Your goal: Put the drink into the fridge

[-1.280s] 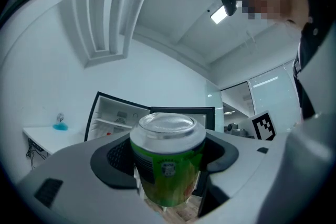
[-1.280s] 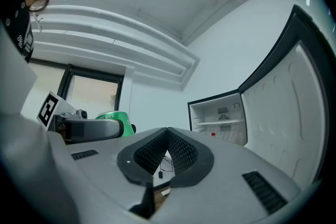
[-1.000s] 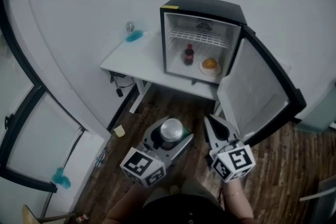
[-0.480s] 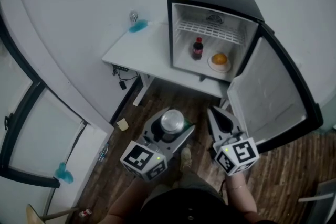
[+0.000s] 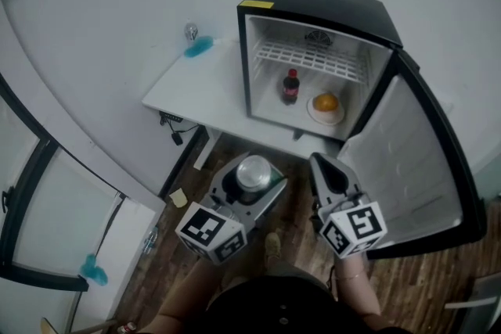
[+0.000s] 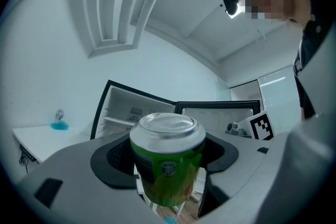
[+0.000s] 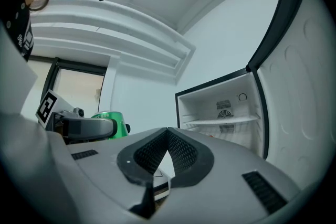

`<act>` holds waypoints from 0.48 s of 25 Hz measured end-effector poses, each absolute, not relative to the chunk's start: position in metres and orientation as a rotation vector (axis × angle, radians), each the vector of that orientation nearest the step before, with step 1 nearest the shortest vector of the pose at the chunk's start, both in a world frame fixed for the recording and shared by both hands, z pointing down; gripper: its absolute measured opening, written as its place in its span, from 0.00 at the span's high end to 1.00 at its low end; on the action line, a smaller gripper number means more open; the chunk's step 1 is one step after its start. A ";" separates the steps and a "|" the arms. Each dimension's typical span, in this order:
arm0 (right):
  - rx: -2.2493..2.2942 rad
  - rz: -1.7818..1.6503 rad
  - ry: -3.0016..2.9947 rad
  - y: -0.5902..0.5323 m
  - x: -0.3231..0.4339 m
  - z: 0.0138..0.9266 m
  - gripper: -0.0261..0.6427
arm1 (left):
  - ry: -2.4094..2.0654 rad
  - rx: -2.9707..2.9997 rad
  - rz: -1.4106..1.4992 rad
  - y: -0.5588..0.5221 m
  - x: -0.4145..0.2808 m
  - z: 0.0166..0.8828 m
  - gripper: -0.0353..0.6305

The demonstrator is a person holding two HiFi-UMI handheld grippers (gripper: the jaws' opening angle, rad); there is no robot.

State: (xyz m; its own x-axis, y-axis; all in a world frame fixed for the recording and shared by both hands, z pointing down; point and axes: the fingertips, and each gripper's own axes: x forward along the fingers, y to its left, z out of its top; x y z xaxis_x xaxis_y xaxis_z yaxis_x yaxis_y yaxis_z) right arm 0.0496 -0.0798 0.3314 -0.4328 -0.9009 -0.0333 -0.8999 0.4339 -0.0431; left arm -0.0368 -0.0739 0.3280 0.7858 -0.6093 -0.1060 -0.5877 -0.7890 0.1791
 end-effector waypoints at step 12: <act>-1.591 -0.019 2.623 -0.178 0.074 0.322 0.95 | -0.959 2.850 -0.252 -0.172 0.000 0.321 0.45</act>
